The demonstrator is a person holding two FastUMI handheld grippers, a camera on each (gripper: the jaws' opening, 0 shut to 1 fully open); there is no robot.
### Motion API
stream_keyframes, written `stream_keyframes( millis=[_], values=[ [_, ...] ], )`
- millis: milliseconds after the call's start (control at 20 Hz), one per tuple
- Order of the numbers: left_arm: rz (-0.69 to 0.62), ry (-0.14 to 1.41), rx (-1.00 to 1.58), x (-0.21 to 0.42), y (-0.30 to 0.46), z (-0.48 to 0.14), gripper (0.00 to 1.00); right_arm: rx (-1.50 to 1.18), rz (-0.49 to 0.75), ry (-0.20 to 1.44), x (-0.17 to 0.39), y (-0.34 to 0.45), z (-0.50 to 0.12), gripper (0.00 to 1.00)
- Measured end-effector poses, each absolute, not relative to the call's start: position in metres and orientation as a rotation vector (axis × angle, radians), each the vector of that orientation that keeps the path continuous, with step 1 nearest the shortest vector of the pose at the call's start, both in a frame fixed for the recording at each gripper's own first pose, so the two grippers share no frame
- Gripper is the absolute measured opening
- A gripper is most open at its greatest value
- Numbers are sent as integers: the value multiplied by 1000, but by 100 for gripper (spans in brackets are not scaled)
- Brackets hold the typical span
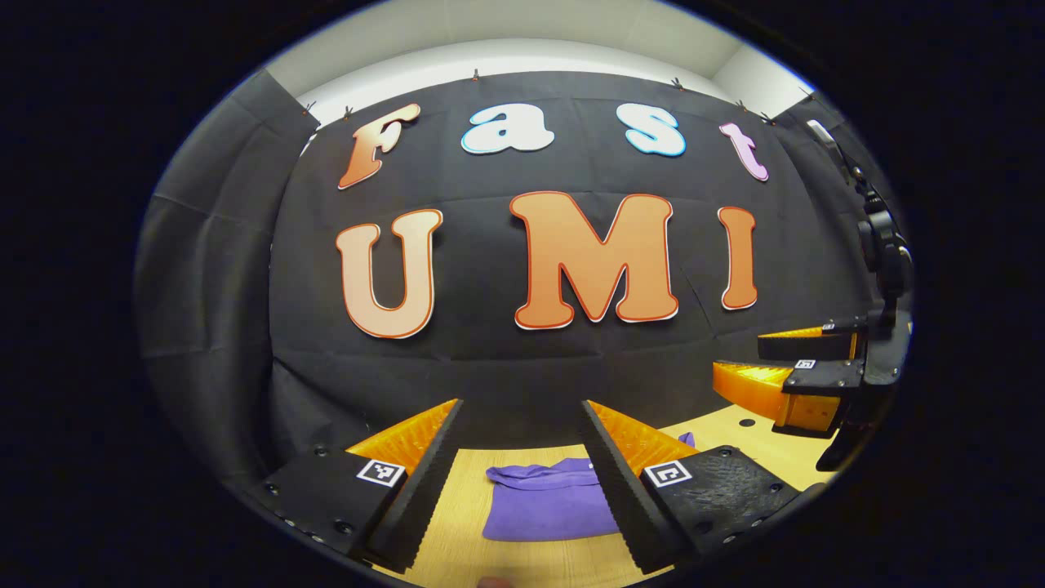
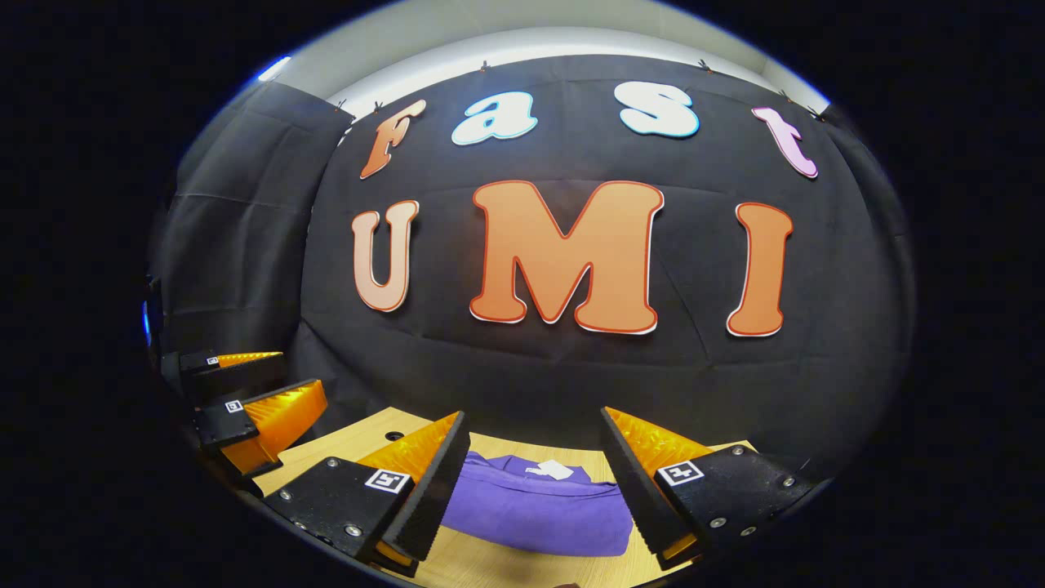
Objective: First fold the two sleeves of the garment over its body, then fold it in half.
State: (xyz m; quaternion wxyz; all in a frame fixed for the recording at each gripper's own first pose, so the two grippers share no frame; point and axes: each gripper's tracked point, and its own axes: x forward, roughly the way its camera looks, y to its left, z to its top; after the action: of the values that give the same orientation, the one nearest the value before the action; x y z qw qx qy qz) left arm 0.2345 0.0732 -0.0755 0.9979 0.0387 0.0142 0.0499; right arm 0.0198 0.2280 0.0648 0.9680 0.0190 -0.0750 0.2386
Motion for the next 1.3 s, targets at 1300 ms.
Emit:
stream_keyframes(
  millis=[1300],
  values=[
    [99, 41, 11, 242, 119, -84, 91, 69, 371, -109, 19, 249, 66, 94]
  ],
)
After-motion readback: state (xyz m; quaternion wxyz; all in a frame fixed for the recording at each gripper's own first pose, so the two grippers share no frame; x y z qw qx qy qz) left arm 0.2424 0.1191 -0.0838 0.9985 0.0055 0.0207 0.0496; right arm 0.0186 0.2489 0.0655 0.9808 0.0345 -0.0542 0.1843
